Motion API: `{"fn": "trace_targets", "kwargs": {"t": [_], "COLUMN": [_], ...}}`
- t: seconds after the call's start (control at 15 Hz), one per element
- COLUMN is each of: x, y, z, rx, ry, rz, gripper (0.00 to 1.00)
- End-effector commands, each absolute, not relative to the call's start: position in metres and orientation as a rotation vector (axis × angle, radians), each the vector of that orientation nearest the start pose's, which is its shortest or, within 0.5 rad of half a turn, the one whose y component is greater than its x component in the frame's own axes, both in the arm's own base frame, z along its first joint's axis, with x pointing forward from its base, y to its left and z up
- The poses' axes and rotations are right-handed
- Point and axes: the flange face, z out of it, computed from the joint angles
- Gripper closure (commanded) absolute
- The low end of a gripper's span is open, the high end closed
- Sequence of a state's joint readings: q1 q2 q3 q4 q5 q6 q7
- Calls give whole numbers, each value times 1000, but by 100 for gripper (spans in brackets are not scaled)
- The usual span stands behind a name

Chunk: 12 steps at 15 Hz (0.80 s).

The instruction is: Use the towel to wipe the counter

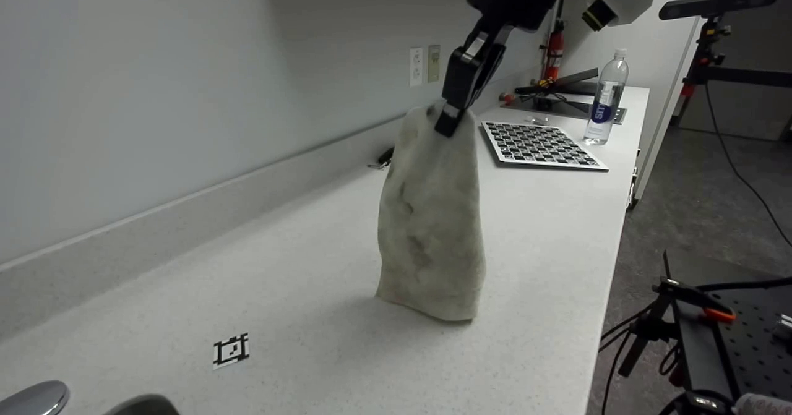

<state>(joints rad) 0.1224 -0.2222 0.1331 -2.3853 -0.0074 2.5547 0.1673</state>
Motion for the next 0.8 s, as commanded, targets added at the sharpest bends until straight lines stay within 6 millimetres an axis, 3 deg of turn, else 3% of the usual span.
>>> {"fn": "trace_targets", "kwargs": {"t": [0.0,0.73], "x": [484,495], "y": [116,-1], "z": [436,412], "rx": [-3052,-3163], "ry": [-101,454], "rz": [-598,-695], "gripper": [99,99]}}
